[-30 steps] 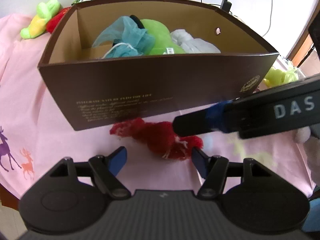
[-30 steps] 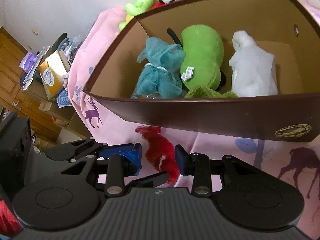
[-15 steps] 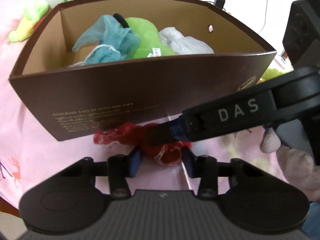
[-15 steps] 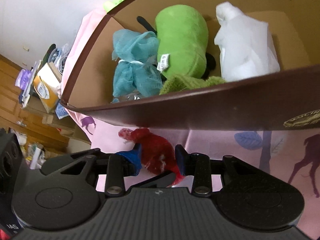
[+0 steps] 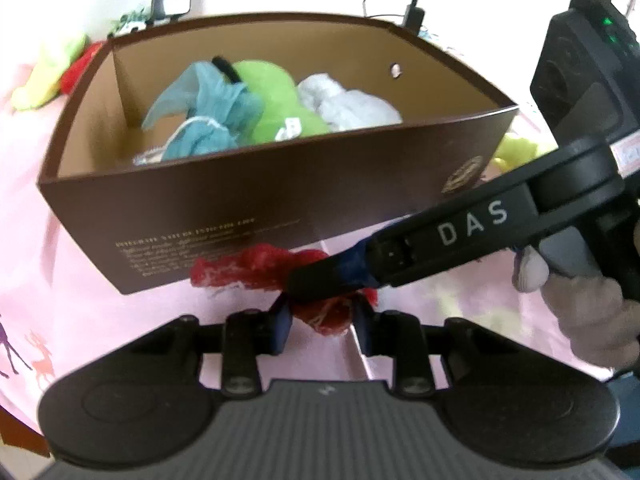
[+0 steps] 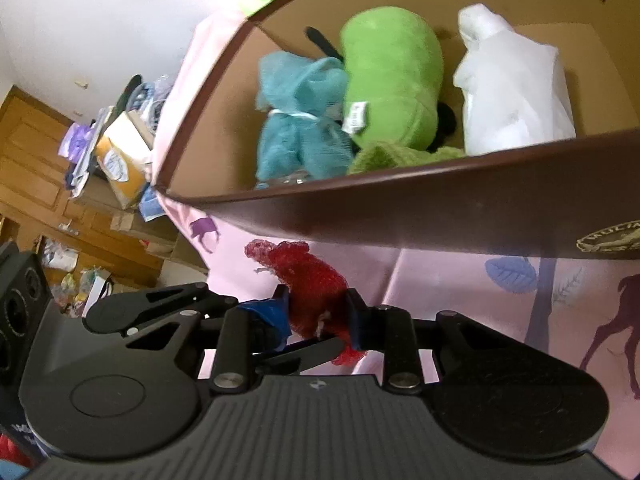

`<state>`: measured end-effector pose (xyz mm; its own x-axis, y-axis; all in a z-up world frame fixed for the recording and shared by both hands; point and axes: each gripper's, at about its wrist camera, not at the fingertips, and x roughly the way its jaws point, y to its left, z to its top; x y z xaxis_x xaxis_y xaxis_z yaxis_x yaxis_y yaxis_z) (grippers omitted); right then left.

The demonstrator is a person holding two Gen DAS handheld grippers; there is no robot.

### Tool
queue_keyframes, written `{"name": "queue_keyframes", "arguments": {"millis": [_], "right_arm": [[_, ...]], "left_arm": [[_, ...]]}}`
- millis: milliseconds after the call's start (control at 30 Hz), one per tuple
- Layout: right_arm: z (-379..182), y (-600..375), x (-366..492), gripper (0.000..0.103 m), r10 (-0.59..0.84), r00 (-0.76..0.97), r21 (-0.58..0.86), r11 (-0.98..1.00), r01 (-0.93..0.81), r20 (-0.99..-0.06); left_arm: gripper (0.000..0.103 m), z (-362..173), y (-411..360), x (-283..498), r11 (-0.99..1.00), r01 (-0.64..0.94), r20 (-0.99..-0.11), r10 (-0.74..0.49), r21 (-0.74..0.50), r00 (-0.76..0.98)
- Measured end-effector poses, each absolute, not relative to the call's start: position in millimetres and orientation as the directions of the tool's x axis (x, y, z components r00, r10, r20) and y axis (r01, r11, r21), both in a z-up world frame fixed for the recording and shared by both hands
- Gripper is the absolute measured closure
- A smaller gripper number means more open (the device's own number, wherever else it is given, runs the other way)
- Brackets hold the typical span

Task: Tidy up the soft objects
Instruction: 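Close both grippers on the red plush, then lift the red plush with both grippers and carry it into the box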

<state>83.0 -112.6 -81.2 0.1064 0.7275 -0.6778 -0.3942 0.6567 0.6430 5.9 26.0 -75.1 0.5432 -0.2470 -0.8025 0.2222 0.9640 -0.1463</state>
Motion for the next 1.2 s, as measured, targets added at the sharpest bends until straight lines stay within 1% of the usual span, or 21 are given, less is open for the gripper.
{"name": "queue_keyframes", "arguments": {"millis": [233, 433, 700, 800, 900, 1033, 1200], "right_arm": [[-52, -123, 69, 0.092, 0.75, 0.154, 0.635, 0.636, -0.439, -0.644], [-14, -132, 66, 0.092, 0.778, 0.238, 0.637, 0.618, -0.462, -0.582], [51, -120, 89, 0.092, 0.782, 0.379, 0.578, 0.622, -0.528, -0.495], [79, -110, 104, 0.092, 0.781, 0.435, 0.55, 0.624, -0.555, -0.448], [100, -95, 119, 0.092, 0.77, 0.478, 0.506, 0.638, -0.581, -0.422], [103, -80, 141, 0.092, 0.761, 0.508, 0.489, 0.649, -0.582, -0.405], [70, -66, 161, 0.092, 0.737, 0.498, 0.527, 0.676, -0.516, -0.458]], "left_arm": [[0.075, -44, 20, -13, 0.951, 0.291, -0.753, -0.269, -0.108, 0.6], [0.075, -4, 19, -22, 0.937, 0.343, -0.68, -0.292, -0.064, 0.672], [0.075, 62, 30, 9, 0.928, 0.372, -0.565, -0.291, 0.031, 0.772], [0.075, 89, 38, 27, 0.926, 0.367, -0.514, -0.276, 0.083, 0.812], [0.075, 111, 47, 48, 0.932, 0.347, -0.485, -0.259, 0.1, 0.835], [0.074, 120, 62, 72, 0.943, 0.321, -0.476, -0.245, 0.085, 0.845], [0.074, 89, 66, 95, 0.951, 0.299, -0.55, -0.208, 0.081, 0.809]]}}
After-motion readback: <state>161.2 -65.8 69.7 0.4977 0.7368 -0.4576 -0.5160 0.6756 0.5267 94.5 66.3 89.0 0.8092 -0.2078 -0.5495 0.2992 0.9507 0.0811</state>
